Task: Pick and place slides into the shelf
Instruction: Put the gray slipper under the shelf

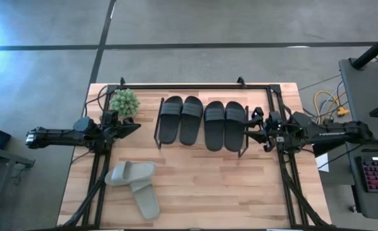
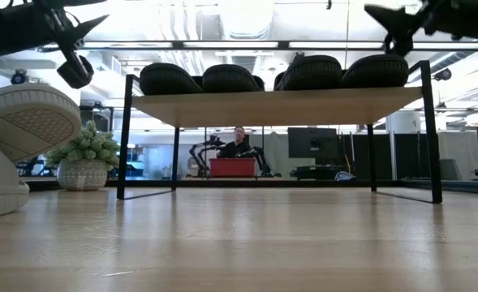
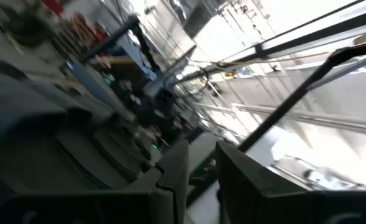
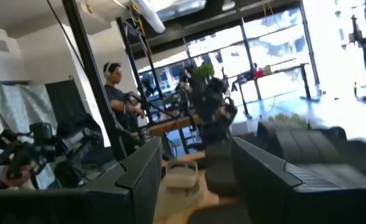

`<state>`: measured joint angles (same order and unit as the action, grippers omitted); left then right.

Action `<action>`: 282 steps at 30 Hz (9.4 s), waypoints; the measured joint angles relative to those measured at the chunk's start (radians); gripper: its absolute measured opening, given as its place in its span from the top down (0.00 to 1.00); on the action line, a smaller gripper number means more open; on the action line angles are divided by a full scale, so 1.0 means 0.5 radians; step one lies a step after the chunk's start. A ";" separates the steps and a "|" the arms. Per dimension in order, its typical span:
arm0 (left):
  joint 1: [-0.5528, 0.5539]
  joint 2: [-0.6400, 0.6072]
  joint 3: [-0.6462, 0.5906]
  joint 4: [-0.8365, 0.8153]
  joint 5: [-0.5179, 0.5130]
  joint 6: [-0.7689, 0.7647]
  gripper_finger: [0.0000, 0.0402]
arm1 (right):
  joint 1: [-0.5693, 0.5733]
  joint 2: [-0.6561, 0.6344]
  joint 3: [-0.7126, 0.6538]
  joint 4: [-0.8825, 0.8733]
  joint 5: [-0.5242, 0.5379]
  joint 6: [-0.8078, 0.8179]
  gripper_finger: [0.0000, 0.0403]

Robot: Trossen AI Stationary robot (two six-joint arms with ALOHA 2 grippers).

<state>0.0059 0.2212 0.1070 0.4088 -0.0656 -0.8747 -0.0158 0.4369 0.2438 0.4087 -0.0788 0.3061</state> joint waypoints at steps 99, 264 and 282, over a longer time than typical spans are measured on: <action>-1.189 2.819 2.573 -3.863 0.486 -2.112 0.59 | -0.013 -0.252 -0.467 0.241 0.318 -0.022 0.55; -1.657 3.414 3.445 -3.969 -0.485 -0.475 0.49 | -0.013 -0.238 -0.468 0.241 0.317 -0.021 0.55; -1.825 3.582 3.092 -3.959 -0.419 -1.209 0.49 | -0.013 -0.223 -0.468 0.241 0.317 -0.021 0.55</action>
<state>-0.9068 2.0123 1.6529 -1.5707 -0.2748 -1.4790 -0.0223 0.3252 0.0097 0.5289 0.0799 0.2955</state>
